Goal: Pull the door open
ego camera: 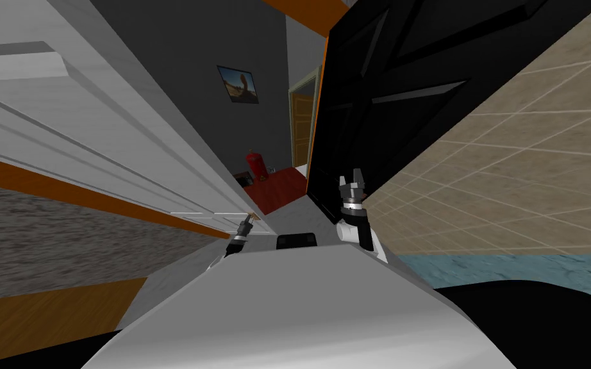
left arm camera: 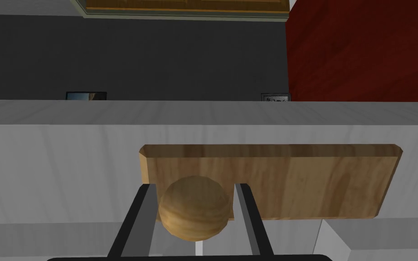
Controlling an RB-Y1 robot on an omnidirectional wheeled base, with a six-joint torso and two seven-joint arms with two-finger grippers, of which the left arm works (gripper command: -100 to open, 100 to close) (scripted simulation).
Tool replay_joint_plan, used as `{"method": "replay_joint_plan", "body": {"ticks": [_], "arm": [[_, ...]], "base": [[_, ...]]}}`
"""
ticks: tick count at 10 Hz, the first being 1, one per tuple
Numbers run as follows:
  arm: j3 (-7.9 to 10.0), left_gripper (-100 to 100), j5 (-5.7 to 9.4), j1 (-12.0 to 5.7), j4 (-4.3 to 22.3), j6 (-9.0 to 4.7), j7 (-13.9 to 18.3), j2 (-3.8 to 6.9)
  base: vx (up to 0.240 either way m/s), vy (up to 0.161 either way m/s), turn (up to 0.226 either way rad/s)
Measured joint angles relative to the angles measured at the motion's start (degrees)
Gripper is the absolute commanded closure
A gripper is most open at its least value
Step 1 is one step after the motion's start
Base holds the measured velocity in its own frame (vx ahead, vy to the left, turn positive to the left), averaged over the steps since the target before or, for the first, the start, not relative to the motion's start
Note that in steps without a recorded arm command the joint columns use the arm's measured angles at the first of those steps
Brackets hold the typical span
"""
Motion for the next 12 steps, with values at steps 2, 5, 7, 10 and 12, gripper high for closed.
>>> {"method": "replay_joint_plan", "body": {"ticks": [2, 5, 7, 10, 12], "arm": [[-0.32, 100, -0.22, 0.1, 0.9, -1.76, 0.6, 0.68], [-1.19, 100, -0.75, 1.07, 1.5, -4.0, 1.6, 1.52], [-1.41, 100, -0.91, 1.52, 2.3, -5.77, 2.1, 2.26], [-1.57, 100, -0.11, 0.29, 3.2, -4.64, 1.5, 1.74], [-1.69, 100, 0.68, -1.41, 3.8, -3.79, 0.8, 1.21]], "base": [[-0.203, 0.087, -0.176], [-0.212, 0.092, -0.164], [-0.15, 0.037, -0.055], [-0.187, 0.081, -0.193], [-0.203, 0.072, -0.164]]}}
